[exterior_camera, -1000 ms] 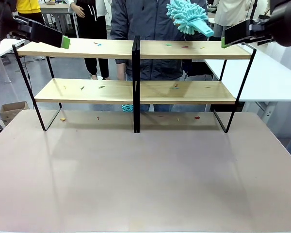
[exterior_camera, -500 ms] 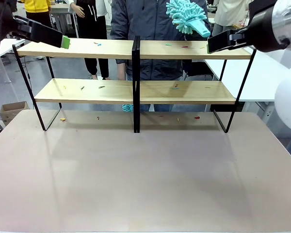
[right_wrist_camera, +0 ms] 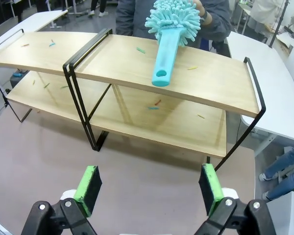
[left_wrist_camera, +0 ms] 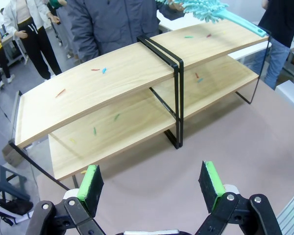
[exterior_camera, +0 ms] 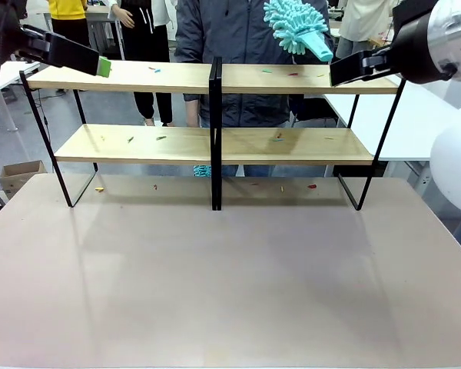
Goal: Clean the shelves.
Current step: Pick up the Duster when the human hands it over.
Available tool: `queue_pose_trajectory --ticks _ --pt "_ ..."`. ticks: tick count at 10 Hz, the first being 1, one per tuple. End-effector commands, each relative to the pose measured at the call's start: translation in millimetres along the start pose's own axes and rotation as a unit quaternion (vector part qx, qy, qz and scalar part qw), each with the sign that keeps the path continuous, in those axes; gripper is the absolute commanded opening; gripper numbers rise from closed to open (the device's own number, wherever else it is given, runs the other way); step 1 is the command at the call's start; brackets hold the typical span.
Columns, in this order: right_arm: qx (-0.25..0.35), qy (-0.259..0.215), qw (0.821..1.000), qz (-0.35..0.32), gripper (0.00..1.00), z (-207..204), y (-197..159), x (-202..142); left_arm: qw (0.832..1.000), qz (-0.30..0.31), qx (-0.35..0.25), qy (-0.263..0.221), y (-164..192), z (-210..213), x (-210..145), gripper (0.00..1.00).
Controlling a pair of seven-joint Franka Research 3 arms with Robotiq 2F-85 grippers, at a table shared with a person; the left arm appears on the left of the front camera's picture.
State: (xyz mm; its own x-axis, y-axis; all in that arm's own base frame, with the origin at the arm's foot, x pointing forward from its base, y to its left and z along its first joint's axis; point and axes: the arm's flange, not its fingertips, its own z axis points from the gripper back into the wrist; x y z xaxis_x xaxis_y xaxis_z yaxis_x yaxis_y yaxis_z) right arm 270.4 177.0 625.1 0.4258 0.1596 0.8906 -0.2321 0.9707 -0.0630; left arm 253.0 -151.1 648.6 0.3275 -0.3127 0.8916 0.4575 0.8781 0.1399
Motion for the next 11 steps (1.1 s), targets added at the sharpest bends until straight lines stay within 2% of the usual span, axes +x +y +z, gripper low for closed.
queue_pose_trajectory --ticks 1,4,5,11 --pt "-0.013 -0.001 1.000 0.013 1.00 8 0 -21 1.000 -0.001 0.001 -0.005 0 0 1 1.00" --pt "-0.010 0.015 0.999 0.039 1.00 9 1 -28 1.000 -0.001 0.001 -0.005 0 0 1 1.00" --pt "-0.005 0.003 1.000 0.011 1.00 5 5 -1 1.000 -0.001 0.001 -0.005 0 0 1 1.00" --pt "-0.005 0.008 1.000 0.015 1.00 5 6 -3 1.000 -0.001 0.001 -0.005 0 0 1 1.00"
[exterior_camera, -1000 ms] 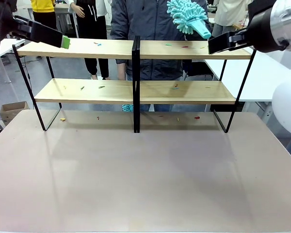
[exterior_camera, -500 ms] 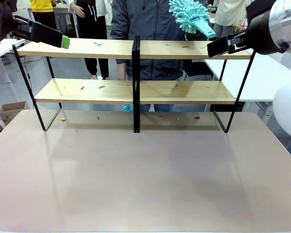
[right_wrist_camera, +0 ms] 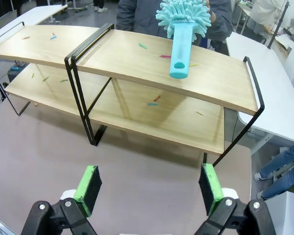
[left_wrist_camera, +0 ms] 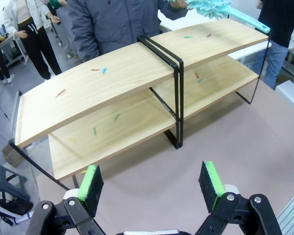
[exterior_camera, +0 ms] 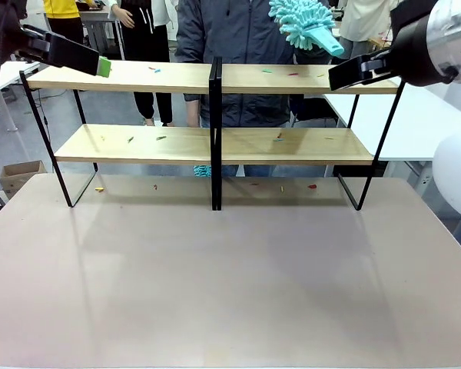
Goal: Clean the shelves.
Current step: Pick up the Duster when the human hands it over.
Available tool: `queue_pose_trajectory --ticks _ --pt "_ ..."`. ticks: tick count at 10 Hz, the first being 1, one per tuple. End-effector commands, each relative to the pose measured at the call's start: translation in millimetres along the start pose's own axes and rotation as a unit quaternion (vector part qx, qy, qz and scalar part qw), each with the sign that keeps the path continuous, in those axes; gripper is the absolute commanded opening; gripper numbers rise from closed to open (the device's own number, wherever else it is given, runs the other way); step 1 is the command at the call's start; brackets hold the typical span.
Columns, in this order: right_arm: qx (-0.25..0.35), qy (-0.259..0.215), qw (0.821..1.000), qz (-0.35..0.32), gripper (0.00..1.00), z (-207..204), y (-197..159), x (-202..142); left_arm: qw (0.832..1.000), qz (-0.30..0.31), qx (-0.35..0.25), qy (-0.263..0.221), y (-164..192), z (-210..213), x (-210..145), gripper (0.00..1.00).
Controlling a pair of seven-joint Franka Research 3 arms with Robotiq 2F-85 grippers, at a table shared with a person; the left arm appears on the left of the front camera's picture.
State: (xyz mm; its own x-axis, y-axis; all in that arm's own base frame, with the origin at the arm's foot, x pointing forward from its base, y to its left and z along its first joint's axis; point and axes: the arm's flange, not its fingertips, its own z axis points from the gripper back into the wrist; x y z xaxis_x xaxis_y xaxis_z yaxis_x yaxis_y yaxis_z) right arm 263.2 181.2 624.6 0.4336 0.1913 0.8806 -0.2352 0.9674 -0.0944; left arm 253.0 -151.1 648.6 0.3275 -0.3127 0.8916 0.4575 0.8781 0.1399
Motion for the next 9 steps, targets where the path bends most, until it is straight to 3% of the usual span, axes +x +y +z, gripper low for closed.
queue_pose_trajectory --ticks 1,2,3,4,5,6,7,8,9 --pt "0.054 0.055 0.997 0.003 1.00 -14 -7 11 1.000 -0.001 0.001 -0.005 0 0 1 1.00" --pt "0.133 0.126 0.980 -0.083 1.00 -26 -41 40 1.000 -0.001 0.001 -0.005 0 0 1 1.00" --pt "0.174 0.187 0.954 -0.157 1.00 -28 -81 60 1.000 -0.001 0.001 -0.005 0 0 1 1.00" --pt "0.230 0.231 0.927 -0.187 1.00 -25 -120 68 1.000 -0.001 0.001 -0.005 0 0 1 1.00" --pt "0.080 0.141 0.939 -0.303 1.00 -19 -135 67 1.000 -0.001 0.001 -0.005 0 0 1 1.00" --pt "0.155 0.134 0.971 -0.121 1.00 -44 -79 38 1.000 -0.001 0.001 -0.005 0 0 1 1.00" --pt "0.166 0.148 0.956 -0.191 1.00 -39 -124 53 1.000 -0.001 0.001 -0.005 0 0 1 1.00" --pt "0.254 0.174 0.900 -0.310 1.00 -65 -145 77 1.000 -0.001 0.001 -0.005 0 0 1 1.00" --pt "0.332 0.195 0.854 -0.351 1.00 -93 -161 97 1.000 -0.001 0.001 -0.005 0 0 1 1.00"
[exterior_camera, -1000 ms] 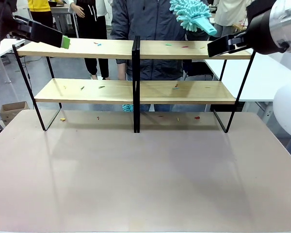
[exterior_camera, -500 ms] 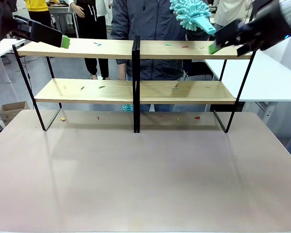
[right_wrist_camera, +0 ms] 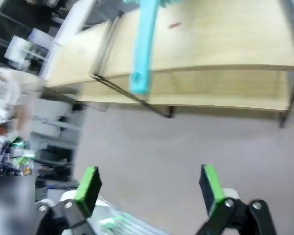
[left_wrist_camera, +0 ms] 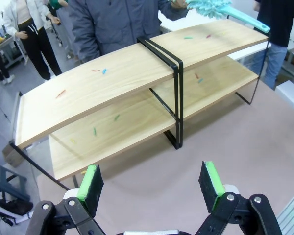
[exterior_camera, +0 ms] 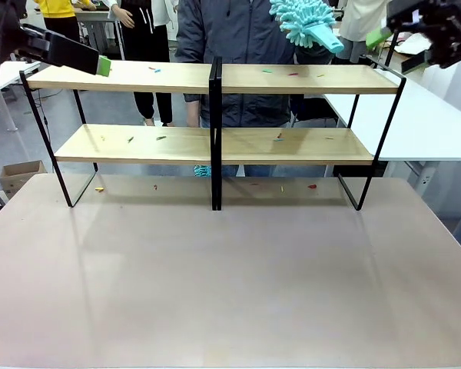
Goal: Clean the shelves.
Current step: Pick up the Duster when the human hands it over.
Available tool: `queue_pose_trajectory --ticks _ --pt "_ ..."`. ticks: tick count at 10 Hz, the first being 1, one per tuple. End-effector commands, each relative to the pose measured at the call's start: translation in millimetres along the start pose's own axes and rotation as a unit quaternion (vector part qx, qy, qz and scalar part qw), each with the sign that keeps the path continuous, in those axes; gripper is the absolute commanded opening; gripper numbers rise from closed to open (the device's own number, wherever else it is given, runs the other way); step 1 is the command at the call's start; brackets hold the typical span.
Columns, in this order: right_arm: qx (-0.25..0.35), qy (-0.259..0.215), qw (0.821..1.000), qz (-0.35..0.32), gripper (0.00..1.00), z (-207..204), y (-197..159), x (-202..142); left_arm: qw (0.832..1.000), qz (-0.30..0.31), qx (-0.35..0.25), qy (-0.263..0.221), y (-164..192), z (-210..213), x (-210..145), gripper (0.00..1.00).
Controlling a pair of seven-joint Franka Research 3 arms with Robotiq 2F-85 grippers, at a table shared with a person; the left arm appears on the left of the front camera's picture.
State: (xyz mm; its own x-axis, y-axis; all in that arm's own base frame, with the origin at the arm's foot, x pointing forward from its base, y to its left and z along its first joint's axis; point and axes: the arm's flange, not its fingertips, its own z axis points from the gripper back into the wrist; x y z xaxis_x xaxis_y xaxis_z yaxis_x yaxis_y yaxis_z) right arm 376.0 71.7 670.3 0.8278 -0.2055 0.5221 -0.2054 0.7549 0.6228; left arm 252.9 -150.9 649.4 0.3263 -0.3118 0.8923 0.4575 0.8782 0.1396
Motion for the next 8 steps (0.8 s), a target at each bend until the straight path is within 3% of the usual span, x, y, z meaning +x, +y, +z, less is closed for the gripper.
queue_pose_trajectory --ticks 1,3,5,8 --pt "0.147 0.070 0.981 -0.103 1.00 -28 -14 77 1.000 -0.001 0.001 -0.004 0 0 0 1.00" --pt "0.105 0.034 0.981 -0.161 1.00 -81 -21 126 1.000 -0.001 0.001 -0.004 0 0 0 1.00" --pt "0.106 0.029 0.982 -0.155 1.00 -125 -26 147 1.000 -0.001 0.001 -0.004 0 0 0 1.00" --pt "0.121 0.009 0.977 -0.173 1.00 -134 -36 154 1.000 -0.001 0.001 -0.004 0 0 0 1.00"
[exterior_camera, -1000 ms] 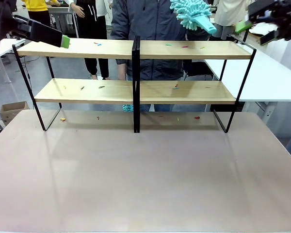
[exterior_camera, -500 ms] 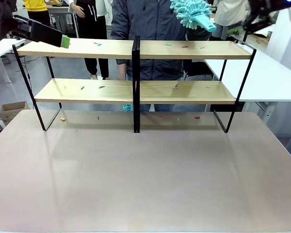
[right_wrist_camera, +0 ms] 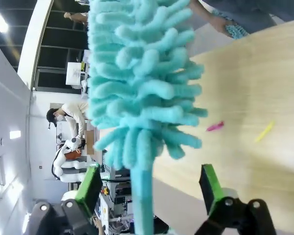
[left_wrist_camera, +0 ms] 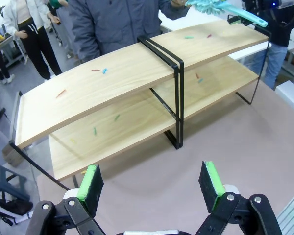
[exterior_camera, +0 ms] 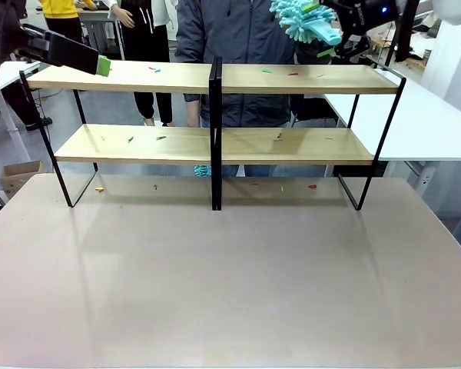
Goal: Clean the shelves.
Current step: Pick up the Duster when the human hands it over.
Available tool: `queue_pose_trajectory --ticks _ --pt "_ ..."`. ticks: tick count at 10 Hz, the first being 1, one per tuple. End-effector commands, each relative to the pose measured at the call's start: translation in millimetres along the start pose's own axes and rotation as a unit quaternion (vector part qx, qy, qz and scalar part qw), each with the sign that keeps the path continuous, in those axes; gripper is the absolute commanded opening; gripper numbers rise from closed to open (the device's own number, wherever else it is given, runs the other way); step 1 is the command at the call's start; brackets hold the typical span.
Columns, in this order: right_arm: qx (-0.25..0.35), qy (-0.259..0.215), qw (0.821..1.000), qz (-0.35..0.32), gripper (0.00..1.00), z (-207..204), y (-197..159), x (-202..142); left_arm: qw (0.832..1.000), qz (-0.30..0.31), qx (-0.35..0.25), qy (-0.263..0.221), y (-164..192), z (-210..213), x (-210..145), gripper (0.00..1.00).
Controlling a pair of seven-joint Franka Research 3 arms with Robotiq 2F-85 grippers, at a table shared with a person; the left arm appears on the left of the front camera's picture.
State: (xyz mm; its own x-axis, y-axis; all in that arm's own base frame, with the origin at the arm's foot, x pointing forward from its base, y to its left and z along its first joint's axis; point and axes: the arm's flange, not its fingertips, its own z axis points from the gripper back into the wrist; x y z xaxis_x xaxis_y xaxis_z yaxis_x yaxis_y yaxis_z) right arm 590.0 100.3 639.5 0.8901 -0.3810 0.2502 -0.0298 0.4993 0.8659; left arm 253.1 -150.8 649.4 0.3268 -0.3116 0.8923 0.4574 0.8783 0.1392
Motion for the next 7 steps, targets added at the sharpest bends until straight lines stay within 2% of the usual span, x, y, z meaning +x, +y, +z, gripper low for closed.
queue_pose_trajectory --ticks 1,3,4,5,6,7 --pt "0.012 -0.003 1.000 -0.012 1.00 14 5 -6 1.000 -0.001 0.001 -0.004 0 0 0 1.00" --pt "0.001 0.018 1.000 -0.020 1.00 14 1 -8 1.000 -0.001 0.001 -0.004 0 0 0 1.00" --pt "-0.002 0.022 1.000 -0.020 0.43 16 0 -9 1.000 -0.001 0.001 -0.004 0 0 0 1.00" --pt "-0.002 0.021 1.000 -0.022 0.42 20 1 -10 1.000 -0.001 0.001 -0.004 0 0 0 1.00" --pt "0.002 0.017 1.000 -0.019 0.00 26 0 -10 1.000 -0.001 0.001 -0.004 0 0 0 1.00" --pt "0.003 0.015 1.000 -0.016 0.00 29 -1 -11 1.000 -0.001 0.001 -0.004 0 0 0 1.00"
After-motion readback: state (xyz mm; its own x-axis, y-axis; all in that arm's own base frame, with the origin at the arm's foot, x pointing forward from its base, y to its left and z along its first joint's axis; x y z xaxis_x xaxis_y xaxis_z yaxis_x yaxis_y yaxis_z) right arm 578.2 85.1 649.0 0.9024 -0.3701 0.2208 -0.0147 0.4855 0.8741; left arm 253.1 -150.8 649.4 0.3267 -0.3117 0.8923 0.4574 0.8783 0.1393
